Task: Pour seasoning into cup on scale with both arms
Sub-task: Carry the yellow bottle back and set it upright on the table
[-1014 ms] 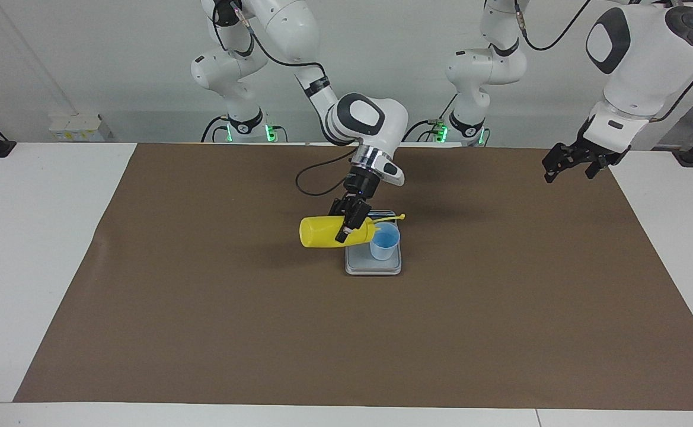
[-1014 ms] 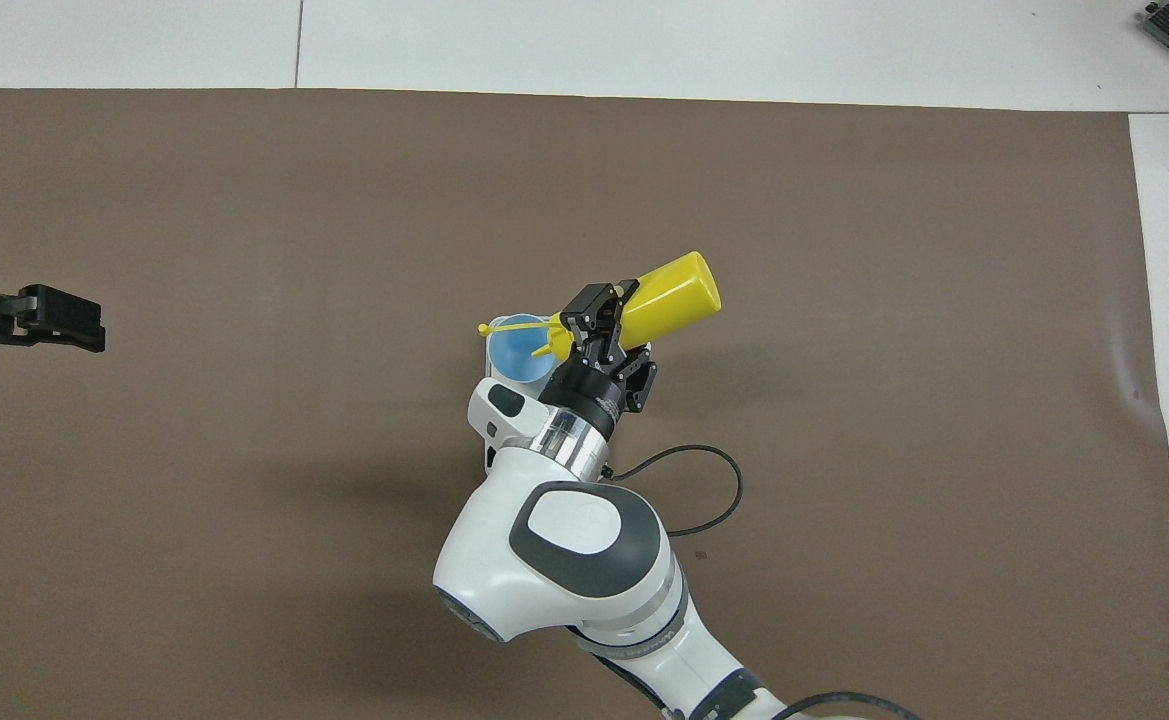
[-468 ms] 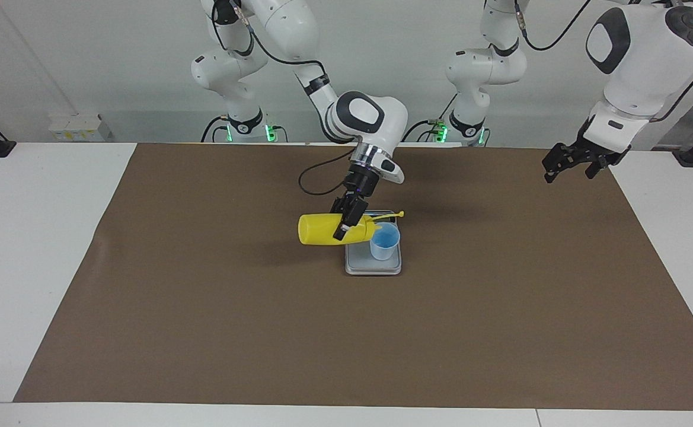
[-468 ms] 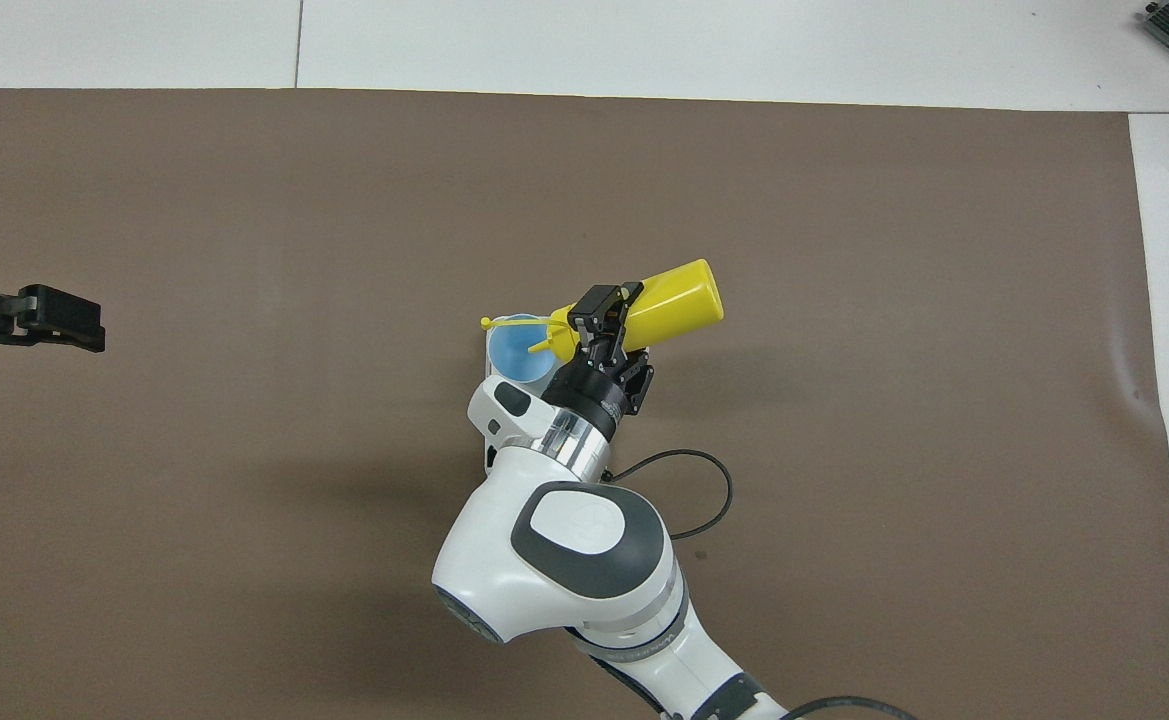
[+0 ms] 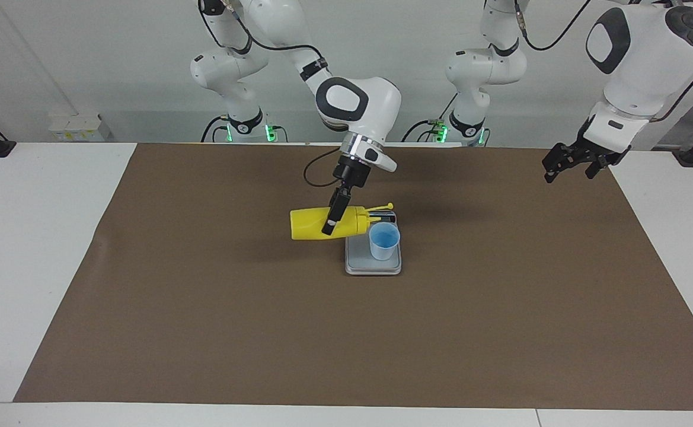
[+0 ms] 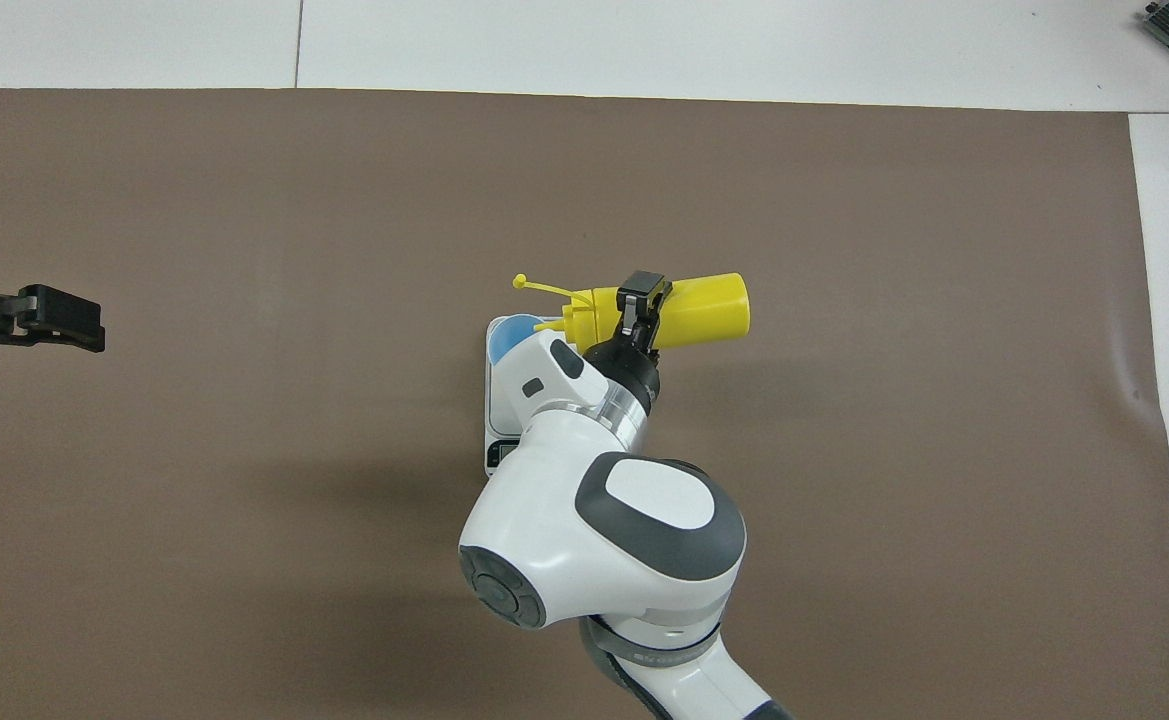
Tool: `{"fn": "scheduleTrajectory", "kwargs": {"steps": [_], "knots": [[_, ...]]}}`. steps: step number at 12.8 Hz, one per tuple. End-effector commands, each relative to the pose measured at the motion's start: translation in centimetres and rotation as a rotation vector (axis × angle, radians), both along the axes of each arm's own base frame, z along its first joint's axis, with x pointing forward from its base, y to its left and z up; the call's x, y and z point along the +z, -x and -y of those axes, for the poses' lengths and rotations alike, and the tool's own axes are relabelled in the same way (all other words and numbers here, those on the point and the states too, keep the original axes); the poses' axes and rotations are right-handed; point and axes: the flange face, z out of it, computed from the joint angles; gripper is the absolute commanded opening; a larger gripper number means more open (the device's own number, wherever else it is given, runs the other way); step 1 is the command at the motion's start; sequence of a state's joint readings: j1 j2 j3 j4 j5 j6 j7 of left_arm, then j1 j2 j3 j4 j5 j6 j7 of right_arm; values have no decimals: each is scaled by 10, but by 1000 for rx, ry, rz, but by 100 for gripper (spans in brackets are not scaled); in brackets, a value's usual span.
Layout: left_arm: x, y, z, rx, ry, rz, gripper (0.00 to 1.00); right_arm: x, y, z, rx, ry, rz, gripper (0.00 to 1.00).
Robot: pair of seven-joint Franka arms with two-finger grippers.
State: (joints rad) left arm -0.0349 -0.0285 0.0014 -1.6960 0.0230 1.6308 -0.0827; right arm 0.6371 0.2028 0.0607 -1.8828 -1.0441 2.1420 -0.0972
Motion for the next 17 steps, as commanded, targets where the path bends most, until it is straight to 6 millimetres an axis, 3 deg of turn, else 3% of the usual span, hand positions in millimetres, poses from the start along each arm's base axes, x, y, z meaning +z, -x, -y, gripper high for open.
{"fn": "scheduleTrajectory", "kwargs": {"steps": [1, 5, 8, 10, 14, 17], "knots": [[1, 6, -1, 3, 12, -8, 100, 23, -4, 26, -67, -125, -45, 19], [1, 6, -1, 3, 12, -8, 100, 44, -24, 66, -154, -310, -163, 19], [1, 6, -1, 3, 12, -8, 100, 59, -46, 109, -169, -444, -237, 19], [1, 6, -1, 3, 12, -8, 100, 68, -62, 146, -157, -521, -289, 19], [1, 6, -1, 3, 12, -8, 100, 70, -88, 240, -132, -734, -394, 20], [0, 7, -1, 3, 12, -10, 100, 55, -86, 320, -67, -889, -418, 21]]}}
